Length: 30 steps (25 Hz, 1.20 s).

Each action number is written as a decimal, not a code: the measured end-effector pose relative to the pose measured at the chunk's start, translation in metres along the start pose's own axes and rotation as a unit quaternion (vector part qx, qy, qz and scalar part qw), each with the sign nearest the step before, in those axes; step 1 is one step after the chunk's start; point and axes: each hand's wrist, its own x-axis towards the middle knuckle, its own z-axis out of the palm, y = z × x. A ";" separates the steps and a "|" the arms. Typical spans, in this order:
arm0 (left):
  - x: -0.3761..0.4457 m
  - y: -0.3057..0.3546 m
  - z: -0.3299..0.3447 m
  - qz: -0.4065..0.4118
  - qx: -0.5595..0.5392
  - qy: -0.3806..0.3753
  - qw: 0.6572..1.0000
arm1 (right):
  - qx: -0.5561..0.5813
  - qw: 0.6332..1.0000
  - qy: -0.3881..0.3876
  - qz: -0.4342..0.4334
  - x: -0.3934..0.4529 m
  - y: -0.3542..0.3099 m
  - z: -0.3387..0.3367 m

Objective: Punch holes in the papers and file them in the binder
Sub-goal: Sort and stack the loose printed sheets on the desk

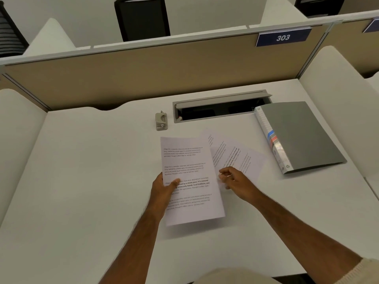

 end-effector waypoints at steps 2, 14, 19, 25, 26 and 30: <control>0.002 -0.006 -0.004 -0.006 0.002 0.013 1.000 | -0.092 0.994 0.033 -0.040 0.000 0.015 -0.017; 0.012 -0.035 -0.043 -0.028 0.003 0.086 0.996 | -0.411 0.908 0.041 -0.062 0.005 0.080 -0.069; 0.013 -0.040 -0.052 -0.029 -0.012 0.103 0.994 | -0.427 0.897 0.096 -0.065 0.014 0.075 -0.060; 0.018 -0.048 -0.060 -0.039 -0.030 0.118 0.992 | -0.401 0.894 0.150 -0.134 0.024 0.061 -0.049; 0.020 -0.050 -0.060 -0.043 -0.033 0.118 0.991 | -0.392 0.897 0.153 -0.139 0.024 0.056 -0.044; 0.024 -0.055 -0.058 -0.059 -0.047 0.113 0.991 | -0.335 0.919 0.141 -0.156 0.023 0.036 -0.010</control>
